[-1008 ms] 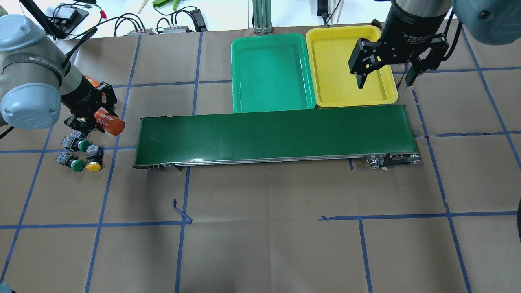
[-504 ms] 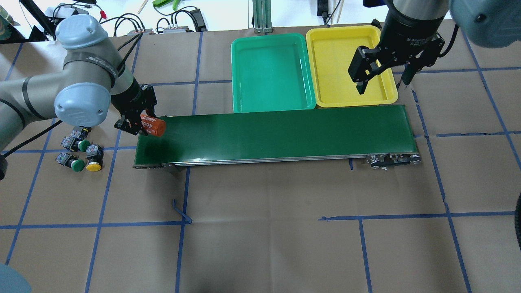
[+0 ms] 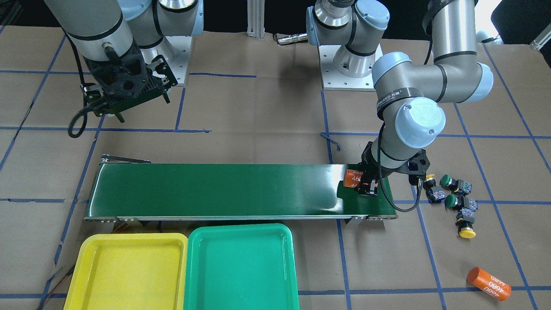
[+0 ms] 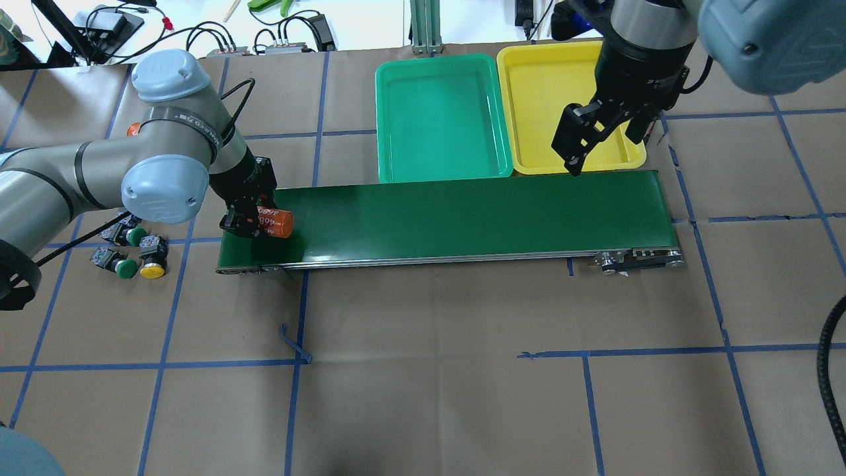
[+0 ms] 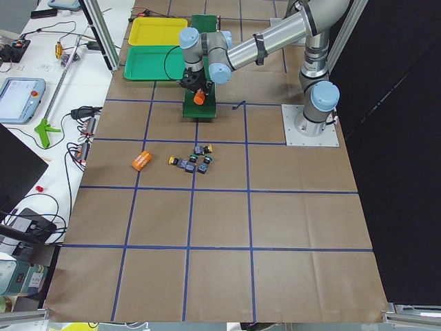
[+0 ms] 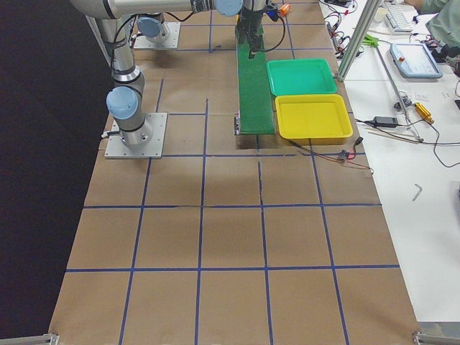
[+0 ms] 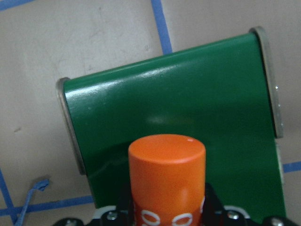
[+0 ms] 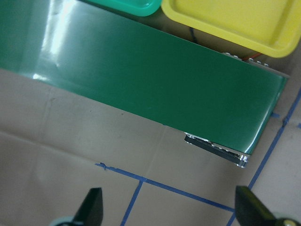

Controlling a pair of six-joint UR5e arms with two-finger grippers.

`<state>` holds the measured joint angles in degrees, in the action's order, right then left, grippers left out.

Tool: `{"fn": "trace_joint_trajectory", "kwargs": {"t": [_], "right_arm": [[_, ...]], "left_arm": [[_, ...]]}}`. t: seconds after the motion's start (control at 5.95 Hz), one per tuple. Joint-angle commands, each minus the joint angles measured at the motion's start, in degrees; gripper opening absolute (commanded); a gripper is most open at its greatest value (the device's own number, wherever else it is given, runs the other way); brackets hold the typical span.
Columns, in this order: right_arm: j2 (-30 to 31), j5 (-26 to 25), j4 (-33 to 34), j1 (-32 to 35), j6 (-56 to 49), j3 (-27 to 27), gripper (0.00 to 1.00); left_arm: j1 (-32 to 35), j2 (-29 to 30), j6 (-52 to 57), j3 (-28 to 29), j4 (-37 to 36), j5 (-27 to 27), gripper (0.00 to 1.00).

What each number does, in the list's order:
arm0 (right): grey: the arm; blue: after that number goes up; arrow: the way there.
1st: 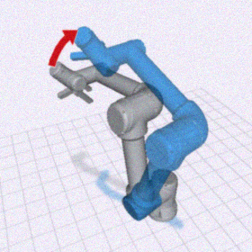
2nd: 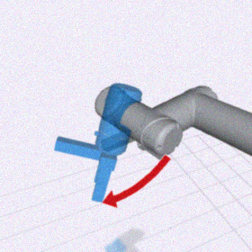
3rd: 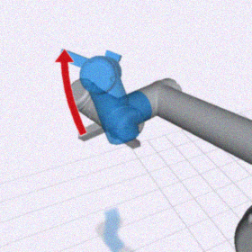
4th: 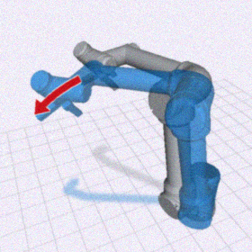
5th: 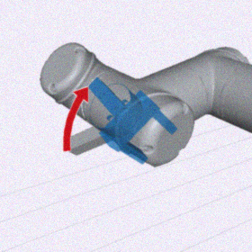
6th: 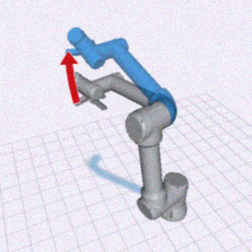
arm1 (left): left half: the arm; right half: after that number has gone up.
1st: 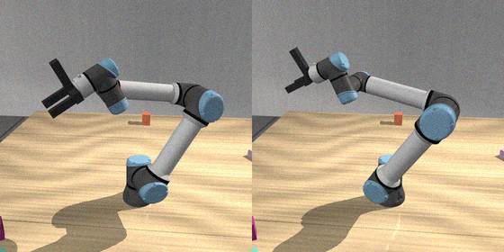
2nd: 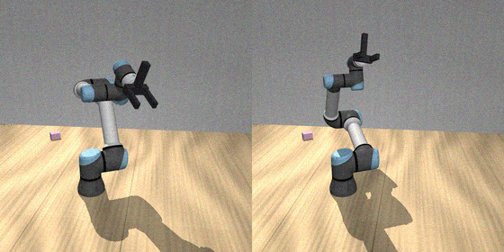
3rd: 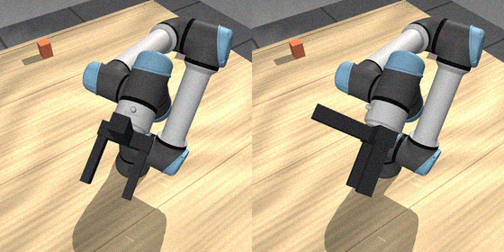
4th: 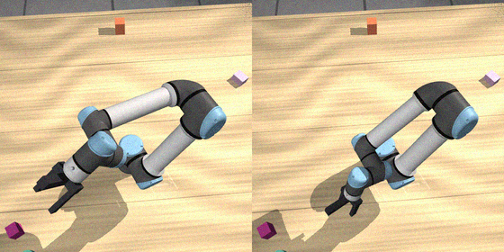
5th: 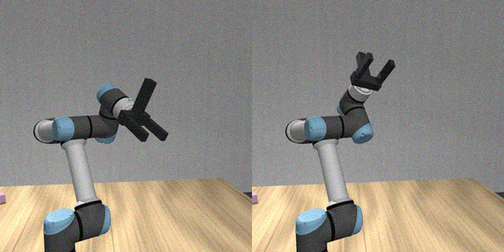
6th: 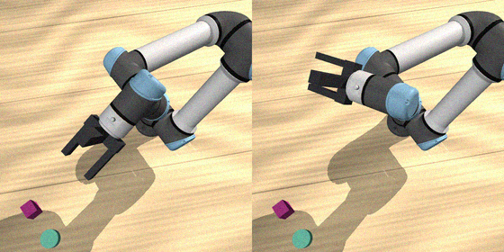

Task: Sort buttons by color to trays
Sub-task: 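Carry the orange cylinder onto the conveyor belt and open the left gripper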

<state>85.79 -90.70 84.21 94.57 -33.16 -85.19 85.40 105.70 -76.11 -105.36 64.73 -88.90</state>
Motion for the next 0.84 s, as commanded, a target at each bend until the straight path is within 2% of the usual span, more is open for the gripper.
{"fn": "trace_joint_trajectory", "kwargs": {"t": [0.0, 0.17, 0.34, 0.5, 0.67], "right_arm": [[-0.1, -0.79, 0.6, 0.61, -18.98, -2.07, 1.0], [0.07, -0.71, 0.52, 0.61, -27.23, -2.96, 1.0], [-0.01, -0.88, 0.6, 0.61, -41.49, -3.14, 1.0], [-0.01, -0.45, 0.78, 0.61, -51.12, -3.23, 1.0], [-0.01, 0.08, 1.47, 0.61, -55.48, -3.14, 1.0]], "left_arm": [[0.03, 0.03, -3.44, -0.55, -0.22, 1.54, 0.27], [0.03, 0.21, -0.38, -0.55, -0.04, 1.28, 0.98], [-0.06, 0.38, 2.34, -0.46, -0.13, 1.28, 0.99], [-0.58, 0.56, 11.51, 0.58, -0.56, 0.75, 0.99], [-2.15, -0.4, 20.13, 0.85, -0.31, 0.31, 0.99]]}}
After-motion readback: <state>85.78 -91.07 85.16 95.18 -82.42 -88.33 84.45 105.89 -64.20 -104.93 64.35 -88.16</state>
